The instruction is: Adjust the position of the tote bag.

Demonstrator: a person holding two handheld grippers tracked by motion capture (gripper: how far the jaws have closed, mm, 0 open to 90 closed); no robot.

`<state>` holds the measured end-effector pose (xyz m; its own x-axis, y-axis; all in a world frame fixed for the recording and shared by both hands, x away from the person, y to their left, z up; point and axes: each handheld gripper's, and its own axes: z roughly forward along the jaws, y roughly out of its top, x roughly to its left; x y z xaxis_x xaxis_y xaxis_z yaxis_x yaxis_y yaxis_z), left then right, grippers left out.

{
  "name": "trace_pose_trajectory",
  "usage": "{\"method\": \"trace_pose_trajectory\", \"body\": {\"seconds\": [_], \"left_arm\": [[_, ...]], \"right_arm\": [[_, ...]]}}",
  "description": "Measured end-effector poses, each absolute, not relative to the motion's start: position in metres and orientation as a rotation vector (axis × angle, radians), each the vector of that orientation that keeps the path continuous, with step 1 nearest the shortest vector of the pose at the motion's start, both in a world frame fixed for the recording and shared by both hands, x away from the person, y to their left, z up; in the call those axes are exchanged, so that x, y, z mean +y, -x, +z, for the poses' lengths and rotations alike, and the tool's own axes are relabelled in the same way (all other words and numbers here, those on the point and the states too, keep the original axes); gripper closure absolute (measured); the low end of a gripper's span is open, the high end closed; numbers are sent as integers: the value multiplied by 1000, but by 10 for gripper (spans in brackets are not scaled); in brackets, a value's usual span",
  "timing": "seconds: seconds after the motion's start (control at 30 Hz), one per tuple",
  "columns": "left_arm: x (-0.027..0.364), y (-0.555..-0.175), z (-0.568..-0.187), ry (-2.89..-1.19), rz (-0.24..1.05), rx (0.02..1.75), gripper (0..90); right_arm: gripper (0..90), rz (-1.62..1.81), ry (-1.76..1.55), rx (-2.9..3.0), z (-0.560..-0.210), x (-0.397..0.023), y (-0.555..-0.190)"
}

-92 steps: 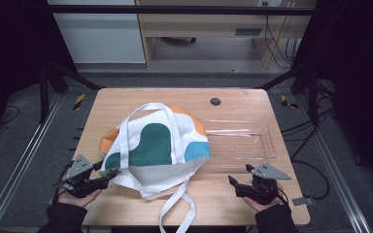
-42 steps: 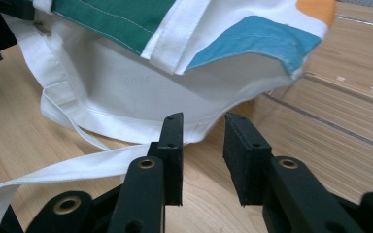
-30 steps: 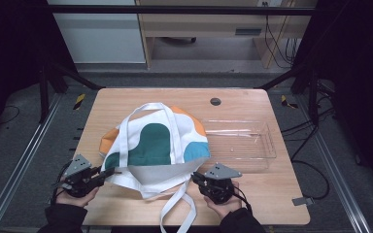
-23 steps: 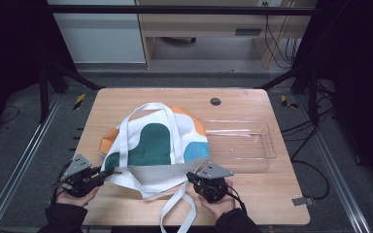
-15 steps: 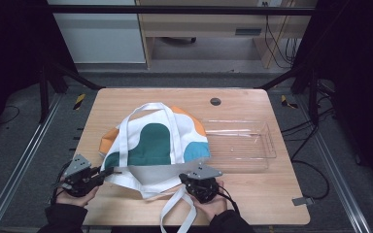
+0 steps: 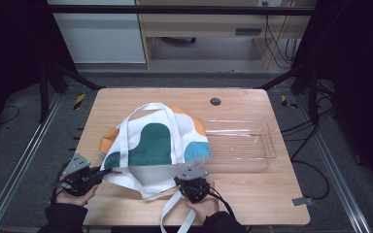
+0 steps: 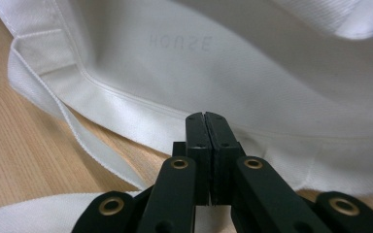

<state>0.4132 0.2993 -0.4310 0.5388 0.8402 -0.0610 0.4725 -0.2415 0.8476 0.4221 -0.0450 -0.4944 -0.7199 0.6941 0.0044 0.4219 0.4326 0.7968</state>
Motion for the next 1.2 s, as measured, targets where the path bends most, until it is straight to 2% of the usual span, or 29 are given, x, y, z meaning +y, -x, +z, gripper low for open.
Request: {"method": "trace_pose_trajectory", "body": {"seconds": [1.2], "left_arm": [[298,-412,-417,-1792,562,1043,836]], "right_arm": [[900,1128,-962,2381,-505,-38,-433]]}}
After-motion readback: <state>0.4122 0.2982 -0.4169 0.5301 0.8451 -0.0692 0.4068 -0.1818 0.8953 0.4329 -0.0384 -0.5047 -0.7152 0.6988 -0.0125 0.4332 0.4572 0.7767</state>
